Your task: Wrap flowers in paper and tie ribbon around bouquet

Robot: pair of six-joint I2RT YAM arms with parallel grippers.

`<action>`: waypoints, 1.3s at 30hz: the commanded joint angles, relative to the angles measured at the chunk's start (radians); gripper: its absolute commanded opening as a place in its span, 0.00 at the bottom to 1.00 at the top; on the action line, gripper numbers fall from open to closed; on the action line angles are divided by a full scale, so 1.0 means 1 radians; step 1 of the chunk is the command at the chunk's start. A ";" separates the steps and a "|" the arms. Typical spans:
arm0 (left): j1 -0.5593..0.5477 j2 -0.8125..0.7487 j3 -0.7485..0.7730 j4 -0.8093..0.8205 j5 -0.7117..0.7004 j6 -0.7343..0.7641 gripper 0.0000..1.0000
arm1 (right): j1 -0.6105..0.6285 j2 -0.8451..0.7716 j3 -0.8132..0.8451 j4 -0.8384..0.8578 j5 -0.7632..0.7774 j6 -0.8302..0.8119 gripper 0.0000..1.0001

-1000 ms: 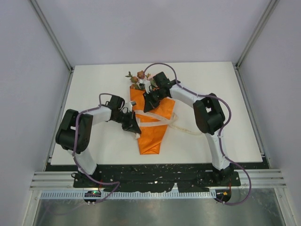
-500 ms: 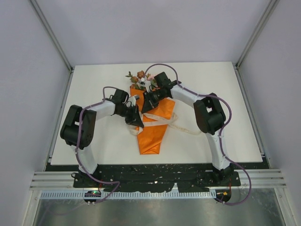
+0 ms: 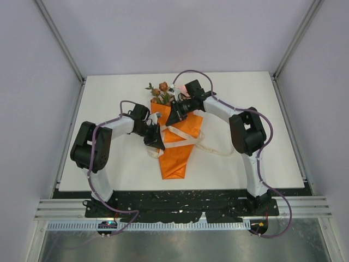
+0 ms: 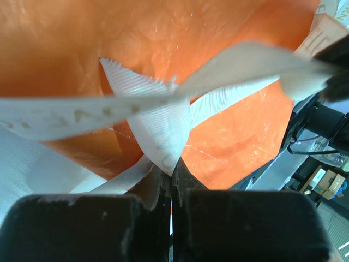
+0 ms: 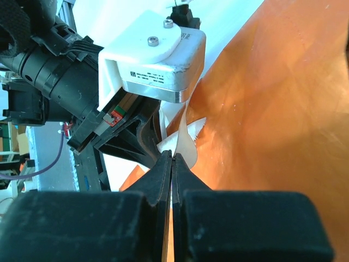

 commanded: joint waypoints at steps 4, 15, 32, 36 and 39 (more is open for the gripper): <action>-0.007 0.025 0.112 0.000 -0.032 0.018 0.00 | 0.012 -0.069 -0.038 0.034 -0.072 0.019 0.05; -0.047 -0.025 0.067 0.136 -0.077 0.070 0.00 | 0.025 -0.076 -0.069 0.019 -0.113 0.002 0.05; -0.059 -0.134 -0.159 0.561 -0.144 0.149 0.00 | 0.019 -0.111 -0.122 -0.021 -0.139 -0.022 0.16; -0.059 -0.134 -0.176 0.623 -0.127 0.173 0.00 | 0.011 -0.119 -0.119 -0.056 -0.119 -0.062 0.23; -0.059 -0.131 -0.168 0.649 -0.107 0.193 0.00 | 0.011 -0.114 -0.118 -0.084 -0.116 -0.082 0.23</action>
